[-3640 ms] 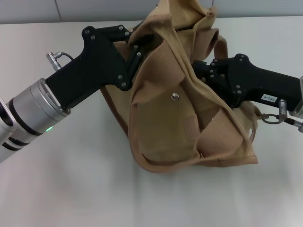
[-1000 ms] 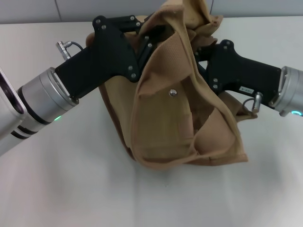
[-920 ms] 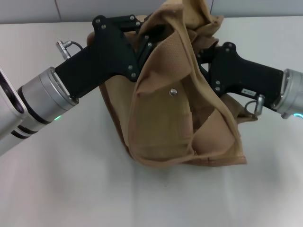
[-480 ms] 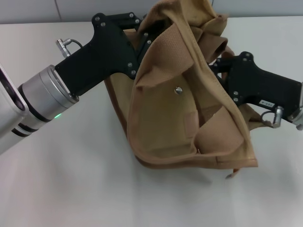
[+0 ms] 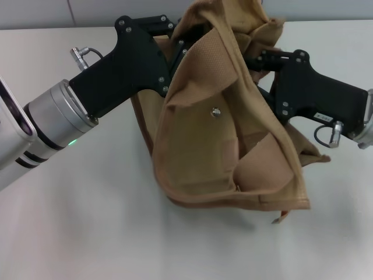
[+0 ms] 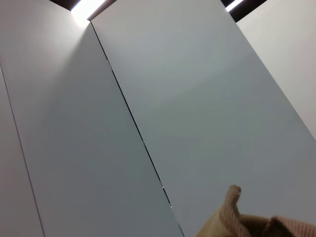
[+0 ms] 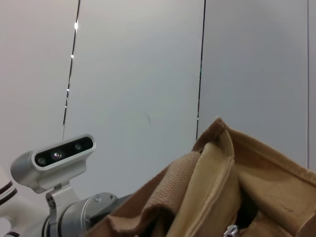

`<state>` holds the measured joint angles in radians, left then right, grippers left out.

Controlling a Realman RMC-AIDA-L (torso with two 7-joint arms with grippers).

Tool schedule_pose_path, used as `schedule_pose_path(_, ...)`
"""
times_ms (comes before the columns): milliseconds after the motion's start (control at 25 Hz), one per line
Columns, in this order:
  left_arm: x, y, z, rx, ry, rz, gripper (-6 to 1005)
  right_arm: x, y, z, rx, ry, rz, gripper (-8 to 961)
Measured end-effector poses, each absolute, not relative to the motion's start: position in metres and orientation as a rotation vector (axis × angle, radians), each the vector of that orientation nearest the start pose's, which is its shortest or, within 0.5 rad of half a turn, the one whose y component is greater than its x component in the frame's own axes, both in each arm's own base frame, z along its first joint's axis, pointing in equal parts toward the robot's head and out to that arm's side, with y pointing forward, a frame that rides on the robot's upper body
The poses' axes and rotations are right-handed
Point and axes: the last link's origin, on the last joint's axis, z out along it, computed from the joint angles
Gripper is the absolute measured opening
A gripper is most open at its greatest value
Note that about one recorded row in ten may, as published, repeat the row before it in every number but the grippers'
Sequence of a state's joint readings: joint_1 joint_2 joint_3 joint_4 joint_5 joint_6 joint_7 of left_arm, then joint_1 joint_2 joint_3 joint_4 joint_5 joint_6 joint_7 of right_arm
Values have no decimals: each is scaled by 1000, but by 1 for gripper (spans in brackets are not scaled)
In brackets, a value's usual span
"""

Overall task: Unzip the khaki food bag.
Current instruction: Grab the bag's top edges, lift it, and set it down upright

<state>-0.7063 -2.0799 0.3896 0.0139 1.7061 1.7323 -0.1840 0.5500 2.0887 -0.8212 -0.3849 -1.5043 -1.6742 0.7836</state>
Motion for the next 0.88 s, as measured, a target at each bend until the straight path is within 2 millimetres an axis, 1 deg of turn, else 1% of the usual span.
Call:
schedule_pose_path(120, -188, 324, -36, -2133, 352, -1225, 125, 217, 321, -17, -2471, 19, 1189, 263)
schedule_pose_path(200, -187, 323, -36, -2133, 353, -1228, 126, 215, 325, -18, -2471, 16, 1173, 331)
schedule_pose_path(400, -186, 323, -36, -2139, 358, -1230, 127, 213, 328, -23, -2495, 21, 1153, 534)
schedule_pose_path(520, -186, 323, -37, -2140, 358, -1232, 128, 211, 331, -25, -2497, 25, 1136, 548)
schedule_pose_path(600, -185, 323, -37, -2140, 357, -1235, 129, 207, 338, -30, -2504, 41, 1114, 558)
schedule_pose_path(880, -184, 323, -38, -2141, 358, -1239, 130, 199, 345, -36, -2529, 36, 1095, 454)
